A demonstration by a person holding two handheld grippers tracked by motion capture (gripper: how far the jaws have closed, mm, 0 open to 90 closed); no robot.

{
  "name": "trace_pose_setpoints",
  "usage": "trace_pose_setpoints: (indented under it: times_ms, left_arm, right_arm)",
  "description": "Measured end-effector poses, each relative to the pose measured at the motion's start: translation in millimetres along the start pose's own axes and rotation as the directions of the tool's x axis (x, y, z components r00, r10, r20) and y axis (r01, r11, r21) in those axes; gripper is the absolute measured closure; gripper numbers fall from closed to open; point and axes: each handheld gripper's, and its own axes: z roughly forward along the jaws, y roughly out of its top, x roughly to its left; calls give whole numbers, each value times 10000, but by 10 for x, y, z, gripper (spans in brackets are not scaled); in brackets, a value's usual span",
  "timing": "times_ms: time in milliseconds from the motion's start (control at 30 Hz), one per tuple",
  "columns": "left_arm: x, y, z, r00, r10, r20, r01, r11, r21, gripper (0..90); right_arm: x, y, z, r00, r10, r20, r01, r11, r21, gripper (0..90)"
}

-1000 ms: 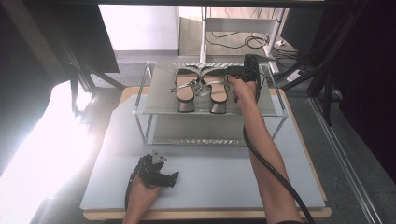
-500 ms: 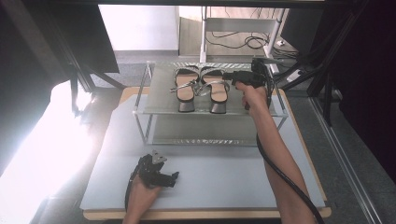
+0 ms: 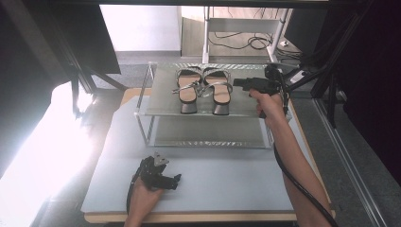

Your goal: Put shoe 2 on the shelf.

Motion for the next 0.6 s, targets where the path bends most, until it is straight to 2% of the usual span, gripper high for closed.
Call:
trace_pose_setpoints:
  times_ms: [233, 333, 433, 600]
  left_arm:
    - [0, 0, 0, 10000, 0, -2, 0, 10000, -3, 0]
    - [0, 0, 0, 10000, -3, 0, 3, 10000, -3, 0]
    - [0, 0, 0, 10000, 5, -2, -5, 10000, 1, 0]
    - [-5, -1, 2, 10000, -40, -9, 40, 10000, -49, 0]
  right_arm:
    - [16, -121, -209, 9986, -415, -321, 420, 9990, 143, 243]
    - [33, -198, -303, 9973, -681, -275, 687, 9975, 189, 216]
    - [65, -293, -390, 9945, -1028, -205, 1034, 9942, 307, 200]
    - [135, -489, -522, 9879, -1465, -503, 1488, 9879, 441, 174]
